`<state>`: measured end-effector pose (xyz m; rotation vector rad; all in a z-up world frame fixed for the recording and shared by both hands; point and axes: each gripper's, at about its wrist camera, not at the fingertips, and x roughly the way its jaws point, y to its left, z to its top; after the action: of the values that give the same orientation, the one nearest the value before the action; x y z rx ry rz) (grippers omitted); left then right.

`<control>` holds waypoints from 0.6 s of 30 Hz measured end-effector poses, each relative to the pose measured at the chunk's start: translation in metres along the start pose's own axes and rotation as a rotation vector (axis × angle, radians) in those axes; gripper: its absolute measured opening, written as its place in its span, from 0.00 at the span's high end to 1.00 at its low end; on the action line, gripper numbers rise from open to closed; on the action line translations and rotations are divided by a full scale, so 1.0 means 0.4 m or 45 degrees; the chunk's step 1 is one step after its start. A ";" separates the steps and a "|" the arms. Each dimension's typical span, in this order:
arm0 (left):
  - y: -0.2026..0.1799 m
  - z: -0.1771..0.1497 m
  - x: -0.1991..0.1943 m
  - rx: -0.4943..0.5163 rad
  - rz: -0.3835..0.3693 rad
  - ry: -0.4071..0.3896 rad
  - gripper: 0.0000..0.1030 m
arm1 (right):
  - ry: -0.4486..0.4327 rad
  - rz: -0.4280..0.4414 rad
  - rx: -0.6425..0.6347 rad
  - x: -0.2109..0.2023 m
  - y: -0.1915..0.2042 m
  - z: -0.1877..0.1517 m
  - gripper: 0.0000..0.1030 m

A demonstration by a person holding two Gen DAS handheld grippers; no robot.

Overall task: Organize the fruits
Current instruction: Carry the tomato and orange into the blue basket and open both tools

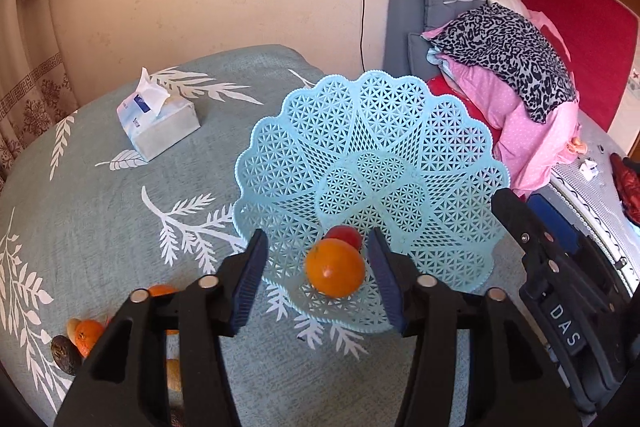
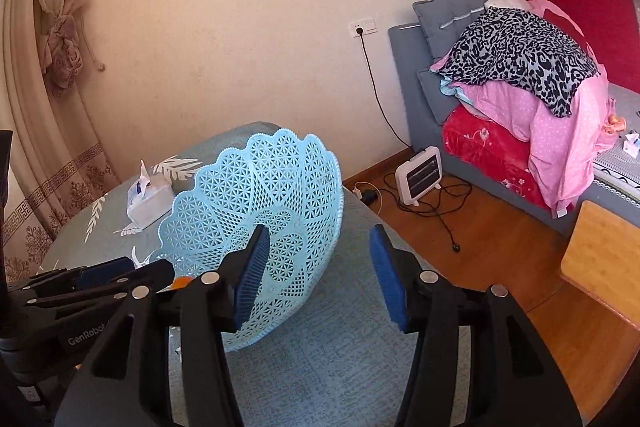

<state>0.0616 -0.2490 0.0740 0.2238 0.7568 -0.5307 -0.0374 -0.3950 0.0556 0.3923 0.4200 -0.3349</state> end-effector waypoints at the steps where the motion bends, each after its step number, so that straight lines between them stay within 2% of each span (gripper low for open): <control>1: 0.001 0.000 -0.002 -0.003 0.004 -0.006 0.40 | 0.002 0.001 0.003 0.001 -0.002 0.001 0.48; 7: 0.026 0.000 -0.021 -0.032 0.022 -0.015 0.34 | -0.002 0.001 0.009 -0.001 -0.002 0.001 0.48; 11: 0.050 -0.002 -0.044 -0.049 0.061 -0.030 0.22 | -0.005 0.000 -0.002 -0.002 0.002 0.000 0.48; 18: 0.123 -0.015 -0.098 -0.115 0.109 -0.057 0.21 | -0.014 0.001 -0.015 -0.005 0.007 -0.003 0.48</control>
<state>0.0605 -0.1902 0.0974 0.1590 0.7223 -0.4178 -0.0383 -0.3916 0.0561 0.3792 0.4107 -0.3341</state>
